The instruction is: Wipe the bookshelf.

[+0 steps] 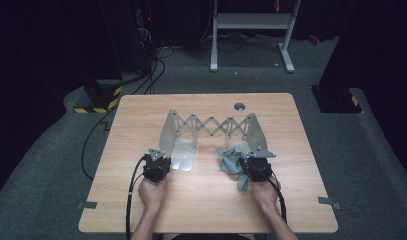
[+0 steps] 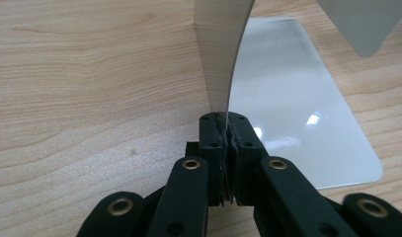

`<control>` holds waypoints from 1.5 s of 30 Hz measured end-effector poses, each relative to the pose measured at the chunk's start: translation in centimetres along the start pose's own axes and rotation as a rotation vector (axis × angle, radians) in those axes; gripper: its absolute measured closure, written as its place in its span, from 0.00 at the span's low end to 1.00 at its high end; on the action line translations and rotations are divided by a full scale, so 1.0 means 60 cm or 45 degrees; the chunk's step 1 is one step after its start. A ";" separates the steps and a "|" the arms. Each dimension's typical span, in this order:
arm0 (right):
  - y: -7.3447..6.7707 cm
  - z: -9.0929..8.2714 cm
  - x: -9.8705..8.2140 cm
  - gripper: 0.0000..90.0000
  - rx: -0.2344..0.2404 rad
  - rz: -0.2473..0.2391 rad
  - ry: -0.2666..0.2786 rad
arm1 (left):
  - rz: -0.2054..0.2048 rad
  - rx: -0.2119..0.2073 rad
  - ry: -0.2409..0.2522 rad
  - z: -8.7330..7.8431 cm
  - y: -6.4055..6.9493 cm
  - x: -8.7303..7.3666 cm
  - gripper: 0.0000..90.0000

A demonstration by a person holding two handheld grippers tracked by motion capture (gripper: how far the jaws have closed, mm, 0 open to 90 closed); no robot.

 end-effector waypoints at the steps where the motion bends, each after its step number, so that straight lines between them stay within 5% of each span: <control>1: 0.000 0.003 0.002 0.95 -0.010 0.000 -0.002 | 0.004 -0.004 0.000 -0.001 0.000 0.000 0.96; 12: 0.027 0.021 0.014 0.95 -0.082 0.056 -0.024 | 0.032 -0.002 0.002 -0.011 0.001 -0.010 0.97; 17: 0.019 0.028 0.018 0.95 -0.071 0.053 -0.027 | 0.033 0.002 0.001 -0.012 0.003 -0.011 0.97; 22: 0.008 0.022 0.031 0.95 -0.031 0.053 0.020 | 0.027 -0.003 0.001 -0.012 0.002 -0.011 0.97; 35: -0.003 -0.049 0.100 0.95 0.025 0.043 0.260 | 0.036 0.005 0.003 -0.012 0.003 -0.011 0.97; 40: -0.007 -0.047 0.113 0.95 0.008 0.036 0.282 | 0.035 0.004 0.003 -0.012 0.003 -0.011 0.97; 45: -0.007 -0.020 0.103 0.95 -0.002 0.042 0.228 | 0.034 0.001 0.002 -0.013 0.003 -0.011 0.97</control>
Point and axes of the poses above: each handheld gripper's, and its own axes: z roughly forward along the jaws, x roughly out of its top, y roughly to its right, the point moved 3 cm from there along z, roughly forward along the jaws, and after that the axes turned 5 degrees about -z, right-handed, at the moved point
